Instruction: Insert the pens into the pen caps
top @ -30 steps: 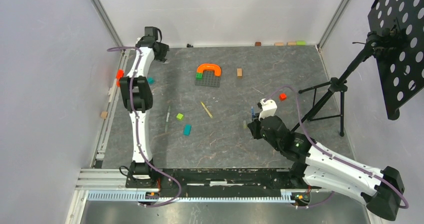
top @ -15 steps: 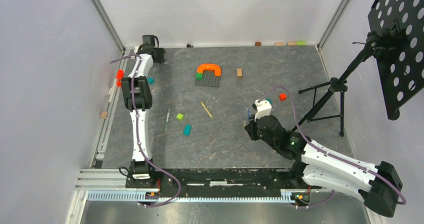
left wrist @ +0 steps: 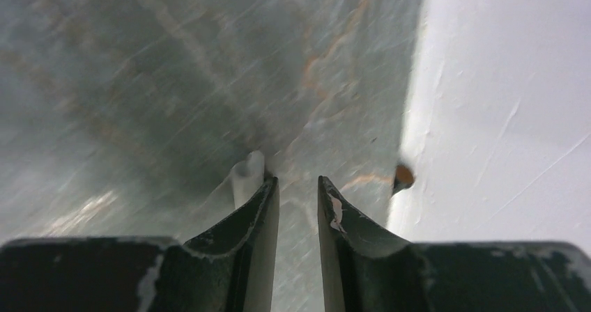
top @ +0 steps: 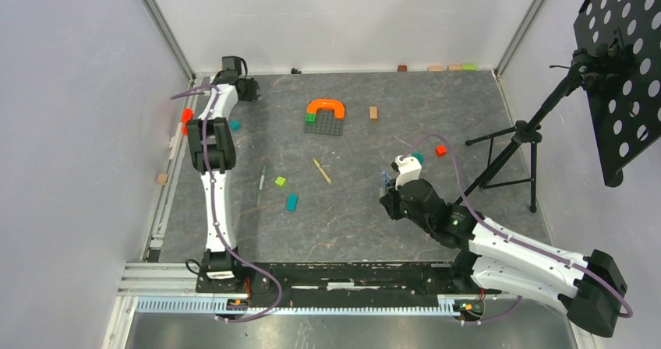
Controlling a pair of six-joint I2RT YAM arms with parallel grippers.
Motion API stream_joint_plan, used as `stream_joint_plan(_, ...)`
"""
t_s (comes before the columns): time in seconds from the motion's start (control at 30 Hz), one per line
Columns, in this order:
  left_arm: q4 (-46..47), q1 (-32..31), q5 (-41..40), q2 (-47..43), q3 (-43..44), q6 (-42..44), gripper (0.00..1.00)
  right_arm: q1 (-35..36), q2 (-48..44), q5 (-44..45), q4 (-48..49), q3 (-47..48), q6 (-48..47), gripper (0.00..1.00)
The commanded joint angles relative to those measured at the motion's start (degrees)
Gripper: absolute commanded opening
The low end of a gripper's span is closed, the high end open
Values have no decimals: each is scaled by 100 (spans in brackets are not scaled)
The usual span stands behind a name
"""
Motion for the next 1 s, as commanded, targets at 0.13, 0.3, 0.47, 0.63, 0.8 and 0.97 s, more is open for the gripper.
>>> stream_joint_plan(0.13,-706,-51,-392,-2242,-2785,588,33,-2,-434,-281,187,39,151,0)
stream_joint_plan(0.3,747,-28,-752,-4013,-5140,998,34,-3,-768,-379,222,-141,245,0)
stream_joint_plan(0.47,849,-19,-145,-3948,-4337,3035,44,-4,-993,-410,31,-192,228,0)
stream_joint_plan(0.63,-197,-39,149,-3328,-2868,4882,49,-4,-1281,-217,-141,-279,229,0)
stream_joint_plan(0.8,-741,-105,11,-2700,-1976,6497,66,-4,-1388,-218,-163,-301,192,0)
stream_joint_plan(0.97,-1597,-118,411,-1739,-779,7671,69,-3,-1408,-202,-281,-289,134,0)
